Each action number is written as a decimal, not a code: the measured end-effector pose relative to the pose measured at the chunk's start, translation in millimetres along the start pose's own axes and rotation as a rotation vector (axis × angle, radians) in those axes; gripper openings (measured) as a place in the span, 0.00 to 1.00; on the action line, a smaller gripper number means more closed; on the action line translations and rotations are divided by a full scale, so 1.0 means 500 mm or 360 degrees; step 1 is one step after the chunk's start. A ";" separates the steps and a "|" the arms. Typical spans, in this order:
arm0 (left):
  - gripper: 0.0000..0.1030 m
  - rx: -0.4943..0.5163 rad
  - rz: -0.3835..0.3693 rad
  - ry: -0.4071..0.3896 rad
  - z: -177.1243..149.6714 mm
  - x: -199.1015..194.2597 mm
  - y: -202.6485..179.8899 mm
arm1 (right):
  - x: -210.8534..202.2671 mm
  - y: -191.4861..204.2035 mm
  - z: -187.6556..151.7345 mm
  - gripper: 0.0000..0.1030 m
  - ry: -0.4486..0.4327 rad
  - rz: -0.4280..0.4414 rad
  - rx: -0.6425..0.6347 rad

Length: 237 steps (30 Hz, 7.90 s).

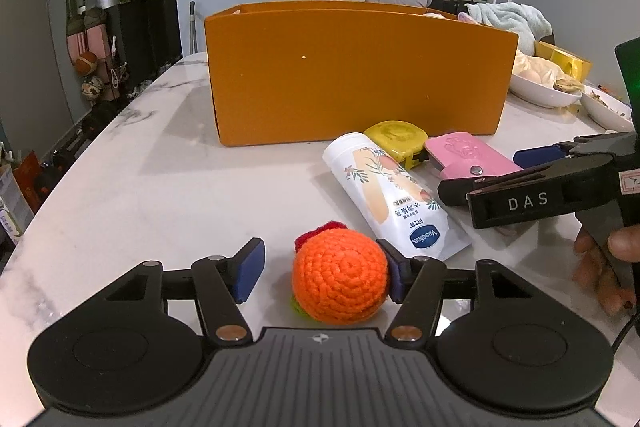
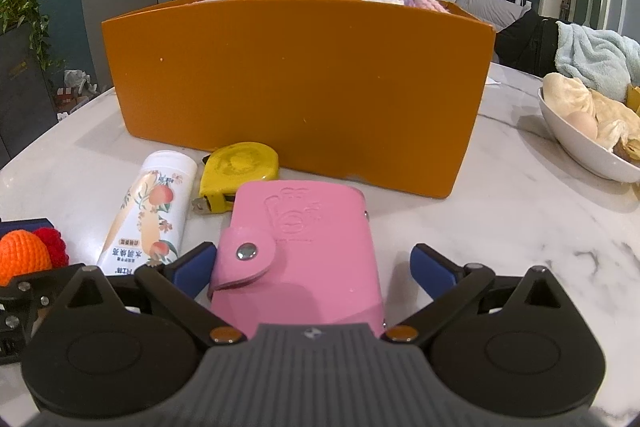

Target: Organize objects

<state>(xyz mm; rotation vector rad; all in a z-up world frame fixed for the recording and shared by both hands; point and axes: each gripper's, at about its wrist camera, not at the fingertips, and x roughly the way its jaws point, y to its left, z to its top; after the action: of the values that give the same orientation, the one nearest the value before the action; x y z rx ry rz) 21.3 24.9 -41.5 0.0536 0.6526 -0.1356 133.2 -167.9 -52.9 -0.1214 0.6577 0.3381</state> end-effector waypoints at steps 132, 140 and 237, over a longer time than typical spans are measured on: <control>0.45 0.0044 0.0124 0.0571 0.464 0.367 0.044 | 0.129 0.006 0.399 0.76 0.0161 -0.0082 -0.0339; 0.45 0.0094 0.0138 0.0677 0.461 0.384 0.036 | 0.143 0.018 0.394 0.75 0.0207 -0.0088 -0.0416; 0.86 0.0050 0.0105 0.0122 0.434 0.175 0.003 | -0.061 0.036 0.350 0.91 -0.0067 -0.0198 -0.0431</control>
<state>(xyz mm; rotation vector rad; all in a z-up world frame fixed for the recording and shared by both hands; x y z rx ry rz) 220.7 -3.1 77.5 0.1107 0.7243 -0.0804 205.5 -121.6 103.5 -0.4111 0.5575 0.3078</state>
